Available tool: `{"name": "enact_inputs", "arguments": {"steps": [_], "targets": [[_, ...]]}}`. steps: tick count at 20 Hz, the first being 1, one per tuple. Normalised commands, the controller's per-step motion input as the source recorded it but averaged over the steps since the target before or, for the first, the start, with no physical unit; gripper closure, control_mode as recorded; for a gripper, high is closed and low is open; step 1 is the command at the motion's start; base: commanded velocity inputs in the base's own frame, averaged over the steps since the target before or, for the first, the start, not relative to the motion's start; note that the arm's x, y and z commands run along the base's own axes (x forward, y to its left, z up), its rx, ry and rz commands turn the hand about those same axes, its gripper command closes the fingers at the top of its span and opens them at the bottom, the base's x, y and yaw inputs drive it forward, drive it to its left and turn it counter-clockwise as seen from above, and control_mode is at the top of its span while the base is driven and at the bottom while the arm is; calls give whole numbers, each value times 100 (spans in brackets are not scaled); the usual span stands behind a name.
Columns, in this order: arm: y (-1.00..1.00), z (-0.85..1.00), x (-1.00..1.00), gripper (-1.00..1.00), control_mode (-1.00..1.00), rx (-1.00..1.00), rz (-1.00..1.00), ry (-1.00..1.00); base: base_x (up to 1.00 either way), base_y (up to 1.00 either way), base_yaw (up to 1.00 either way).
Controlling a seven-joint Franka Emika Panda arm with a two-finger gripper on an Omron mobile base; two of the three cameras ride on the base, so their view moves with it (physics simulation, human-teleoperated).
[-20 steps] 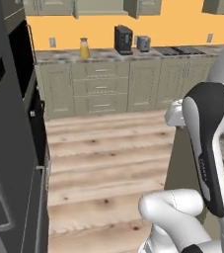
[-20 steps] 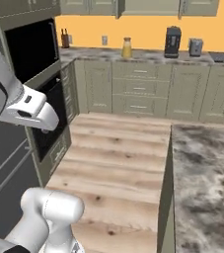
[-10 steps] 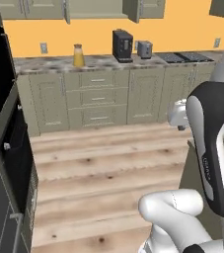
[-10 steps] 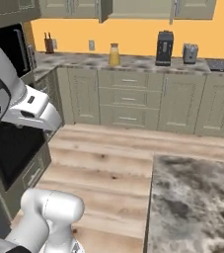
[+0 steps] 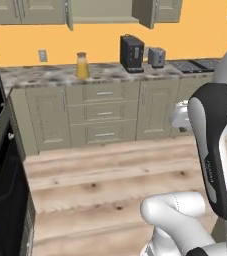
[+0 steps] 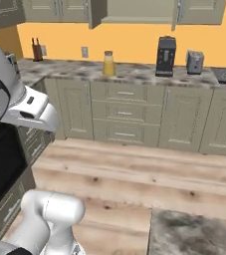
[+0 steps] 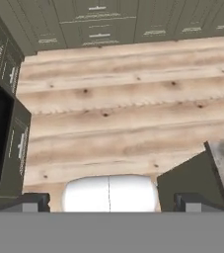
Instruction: There is a tray on the dining counter. Grab the cup, mug, and pitcher and place them on the tray. The pitcher may be placed next to the tray if it cannot fit the tray.
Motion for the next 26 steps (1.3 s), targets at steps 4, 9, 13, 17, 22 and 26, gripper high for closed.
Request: {"name": "enact_inputs", "arguments": {"steps": [4,9,13,17,22,26], "targets": [[0,0,0,-100,100,0,0,0,100,1,0],[0,0,0,-100,100,0,0,0,100,0,0],[0,0,0,-100,100,0,0,0,100,-1,0],[0,0,0,-100,100,0,0,0,100,-11,0],[0,0,0,-100,100,0,0,0,100,-23,0],[0,0,0,-100,100,0,0,0,100,-28,0]]}}
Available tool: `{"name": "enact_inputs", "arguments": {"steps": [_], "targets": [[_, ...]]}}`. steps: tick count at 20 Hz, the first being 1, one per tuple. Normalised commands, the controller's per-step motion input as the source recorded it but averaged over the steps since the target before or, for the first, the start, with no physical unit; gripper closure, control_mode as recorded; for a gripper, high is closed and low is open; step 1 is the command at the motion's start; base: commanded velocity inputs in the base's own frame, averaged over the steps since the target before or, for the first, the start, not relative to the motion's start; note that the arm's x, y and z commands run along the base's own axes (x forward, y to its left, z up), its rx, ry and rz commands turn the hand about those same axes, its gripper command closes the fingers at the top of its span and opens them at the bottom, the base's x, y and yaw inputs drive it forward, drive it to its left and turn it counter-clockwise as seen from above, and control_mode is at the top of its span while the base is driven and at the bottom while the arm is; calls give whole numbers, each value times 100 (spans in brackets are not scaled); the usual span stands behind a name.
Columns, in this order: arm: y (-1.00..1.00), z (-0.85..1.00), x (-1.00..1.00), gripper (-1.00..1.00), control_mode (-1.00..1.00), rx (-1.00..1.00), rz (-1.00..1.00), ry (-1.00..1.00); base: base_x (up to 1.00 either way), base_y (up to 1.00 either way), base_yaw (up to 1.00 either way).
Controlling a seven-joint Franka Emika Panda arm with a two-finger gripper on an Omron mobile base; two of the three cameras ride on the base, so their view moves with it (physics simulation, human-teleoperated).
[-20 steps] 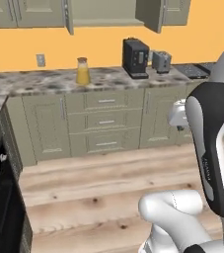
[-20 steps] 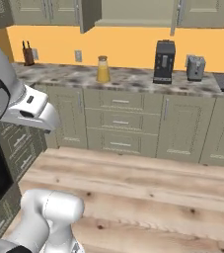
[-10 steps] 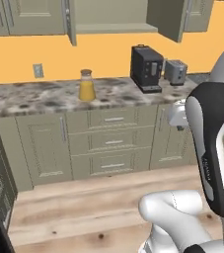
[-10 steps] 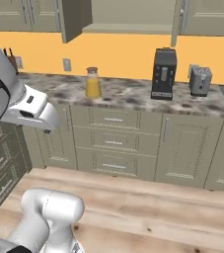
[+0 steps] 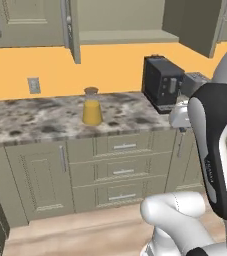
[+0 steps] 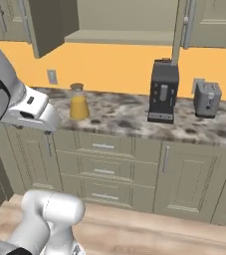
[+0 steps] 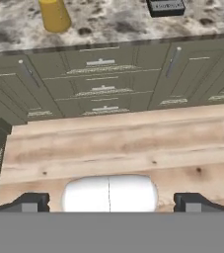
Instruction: There is a tray on the dining counter. Grab the cup, mug, and pitcher and place them on the tray. The pitcher may be placed next to the tray if it cannot fit the tray.
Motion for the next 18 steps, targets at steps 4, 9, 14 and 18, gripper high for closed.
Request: {"name": "enact_inputs", "arguments": {"steps": [4,9,14,18], "targets": [[0,0,0,-100,100,0,0,0,100,-25,0],[0,0,0,-100,100,0,0,0,100,-4,0],[0,0,0,-100,100,0,0,0,91,0,0],[0,0,0,-100,100,0,0,0,61,0,0]]}}
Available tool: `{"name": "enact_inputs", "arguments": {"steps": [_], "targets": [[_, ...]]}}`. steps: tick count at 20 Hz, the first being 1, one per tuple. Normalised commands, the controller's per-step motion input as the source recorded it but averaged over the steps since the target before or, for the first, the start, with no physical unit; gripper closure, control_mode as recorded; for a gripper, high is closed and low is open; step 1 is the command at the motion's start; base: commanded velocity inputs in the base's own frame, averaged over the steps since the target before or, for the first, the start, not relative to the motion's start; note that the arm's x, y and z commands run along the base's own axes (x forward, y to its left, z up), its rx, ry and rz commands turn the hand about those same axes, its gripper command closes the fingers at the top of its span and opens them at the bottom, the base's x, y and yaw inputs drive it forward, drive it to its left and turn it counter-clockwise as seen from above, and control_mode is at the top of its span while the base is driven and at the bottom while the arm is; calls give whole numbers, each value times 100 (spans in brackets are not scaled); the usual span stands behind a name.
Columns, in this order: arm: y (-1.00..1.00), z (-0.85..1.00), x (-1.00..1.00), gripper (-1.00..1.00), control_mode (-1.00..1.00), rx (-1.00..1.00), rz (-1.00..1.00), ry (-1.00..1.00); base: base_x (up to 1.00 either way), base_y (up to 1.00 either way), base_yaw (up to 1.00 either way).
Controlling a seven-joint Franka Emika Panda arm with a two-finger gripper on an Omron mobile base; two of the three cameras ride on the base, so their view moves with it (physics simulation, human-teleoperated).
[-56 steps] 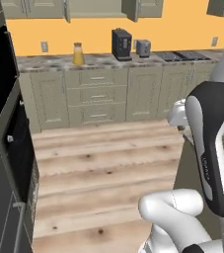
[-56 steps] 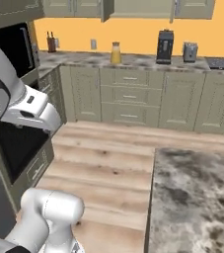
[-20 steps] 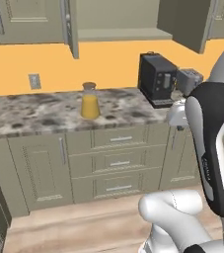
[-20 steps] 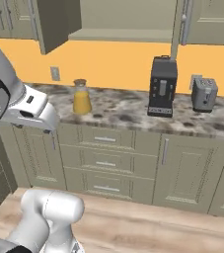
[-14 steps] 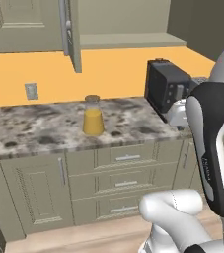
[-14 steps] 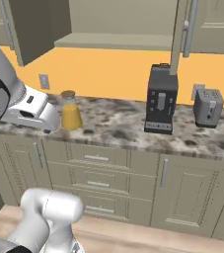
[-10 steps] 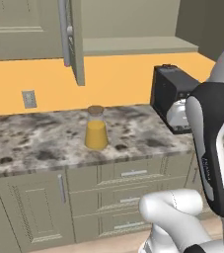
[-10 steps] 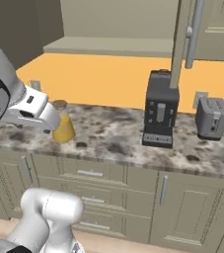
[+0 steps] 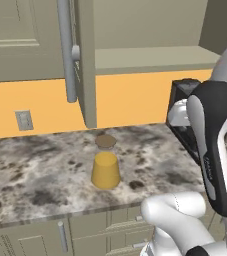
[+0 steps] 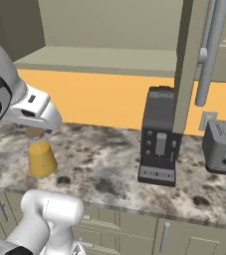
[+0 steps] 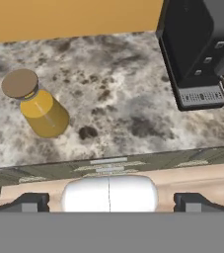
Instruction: There is a tray on the dining counter. Grab the cup, mug, and pitcher and place them on the tray. The pitcher may be placed next to the tray if it cannot fit the tray.
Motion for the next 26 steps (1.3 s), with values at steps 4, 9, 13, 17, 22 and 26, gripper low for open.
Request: {"name": "enact_inputs", "arguments": {"steps": [4,9,13,17,22,26], "targets": [[0,0,0,-100,100,0,0,0,21,0,0],[9,-31,11,-100,-100,0,8,8,2,0,0],[28,-58,25,-100,-100,0,23,11,0,0,0],[46,-50,17,-100,-100,0,19,8,0,0,0],[44,-25,0,-100,-100,0,15,4,0,0,0],[31,-41,2,-100,-100,0,11,0,0,0,0]]}}
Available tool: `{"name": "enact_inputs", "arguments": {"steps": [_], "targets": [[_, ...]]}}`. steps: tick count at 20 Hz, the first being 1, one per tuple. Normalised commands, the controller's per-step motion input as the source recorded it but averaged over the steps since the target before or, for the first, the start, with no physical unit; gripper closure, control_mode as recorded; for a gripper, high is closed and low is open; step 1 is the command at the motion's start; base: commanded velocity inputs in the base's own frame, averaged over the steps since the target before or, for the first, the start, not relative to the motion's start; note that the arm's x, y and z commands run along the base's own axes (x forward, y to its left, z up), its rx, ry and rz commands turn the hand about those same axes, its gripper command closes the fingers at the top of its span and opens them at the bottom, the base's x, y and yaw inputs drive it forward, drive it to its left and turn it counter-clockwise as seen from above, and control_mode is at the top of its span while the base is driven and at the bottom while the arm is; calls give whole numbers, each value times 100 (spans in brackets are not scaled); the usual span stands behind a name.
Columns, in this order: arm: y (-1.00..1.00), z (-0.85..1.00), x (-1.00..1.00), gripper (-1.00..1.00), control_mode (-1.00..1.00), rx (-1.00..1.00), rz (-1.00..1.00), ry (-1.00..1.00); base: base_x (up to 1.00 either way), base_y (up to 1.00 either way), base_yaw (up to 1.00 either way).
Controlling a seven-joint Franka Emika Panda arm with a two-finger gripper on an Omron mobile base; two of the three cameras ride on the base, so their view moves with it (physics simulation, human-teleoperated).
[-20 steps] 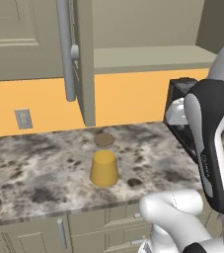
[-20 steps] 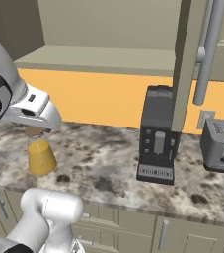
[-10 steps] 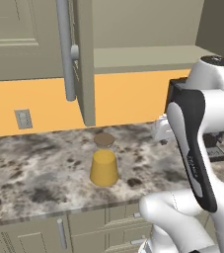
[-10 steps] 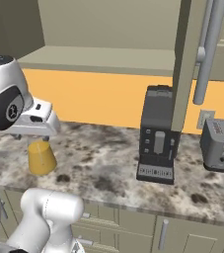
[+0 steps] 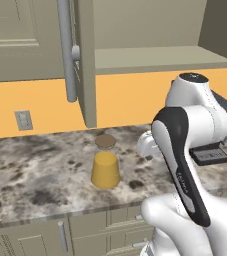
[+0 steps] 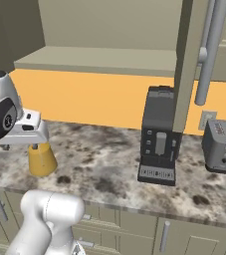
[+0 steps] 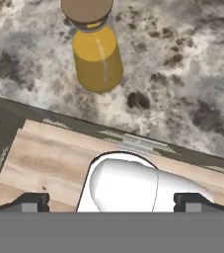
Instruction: There is a tray on the dining counter. Grab the cup, mug, and pitcher and place them on the tray. The pitcher may be placed next to the tray if it cannot fit the tray.
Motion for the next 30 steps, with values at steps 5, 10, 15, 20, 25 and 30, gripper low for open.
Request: {"name": "enact_inputs", "arguments": {"steps": [5,10,15,20,25,30], "targets": [[9,-37,14,-100,-100,0,11,0,0,0,0],[12,-32,42,-100,-100,0,8,0,0,0,0],[13,-26,53,-100,-100,0,5,0,0,0,0],[12,-32,54,-100,-100,0,1,0,0,0,0],[23,-36,44,-100,-100,0,0,0,0,0,0],[20,-36,39,-100,-100,0,0,0,0,0,0]]}}
